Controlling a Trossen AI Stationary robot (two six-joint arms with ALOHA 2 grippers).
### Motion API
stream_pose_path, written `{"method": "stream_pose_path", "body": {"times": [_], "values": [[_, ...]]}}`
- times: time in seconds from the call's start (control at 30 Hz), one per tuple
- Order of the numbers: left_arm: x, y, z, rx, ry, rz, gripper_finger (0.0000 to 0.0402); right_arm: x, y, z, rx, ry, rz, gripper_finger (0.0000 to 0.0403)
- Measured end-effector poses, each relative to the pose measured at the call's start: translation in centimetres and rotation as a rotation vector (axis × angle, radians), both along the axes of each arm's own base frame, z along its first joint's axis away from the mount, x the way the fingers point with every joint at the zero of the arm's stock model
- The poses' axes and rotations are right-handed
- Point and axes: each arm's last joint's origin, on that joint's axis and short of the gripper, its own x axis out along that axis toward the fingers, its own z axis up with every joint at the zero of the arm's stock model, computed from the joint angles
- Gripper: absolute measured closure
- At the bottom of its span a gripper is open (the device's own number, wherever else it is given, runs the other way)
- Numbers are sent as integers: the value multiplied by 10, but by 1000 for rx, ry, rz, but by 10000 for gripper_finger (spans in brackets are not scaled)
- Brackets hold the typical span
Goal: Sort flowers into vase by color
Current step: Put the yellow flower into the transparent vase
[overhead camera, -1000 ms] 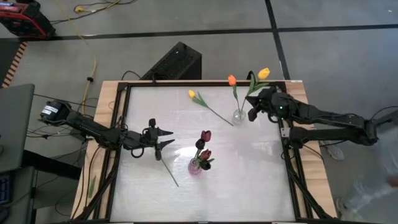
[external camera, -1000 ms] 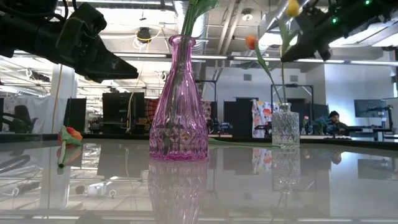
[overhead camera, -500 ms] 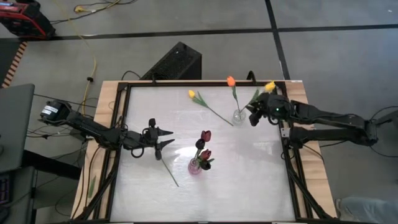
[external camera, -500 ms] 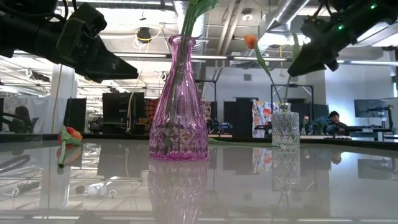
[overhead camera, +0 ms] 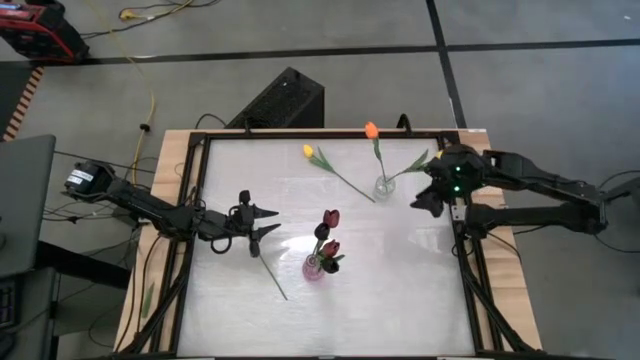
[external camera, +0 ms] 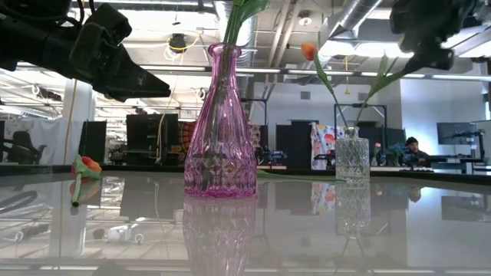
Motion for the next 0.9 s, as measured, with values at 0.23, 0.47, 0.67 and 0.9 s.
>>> {"method": "stream_pose_path", "body": {"times": [0.23, 0.47, 0.67, 0.9], "values": [[0, 0, 0, -1, -1, 0, 255, 4, 21, 7, 248, 20, 126, 165], [0, 0, 0, -3, -1, 0, 255, 33, 57, 4, 375, 61, 273, 180], [0, 0, 0, 2, 1, -1, 255, 73, 98, 0, 326, -56, 449, 188], [0, 0, 0, 4, 6, -1, 255, 120, 109, -35, 6, -67, 492, 195]]}}
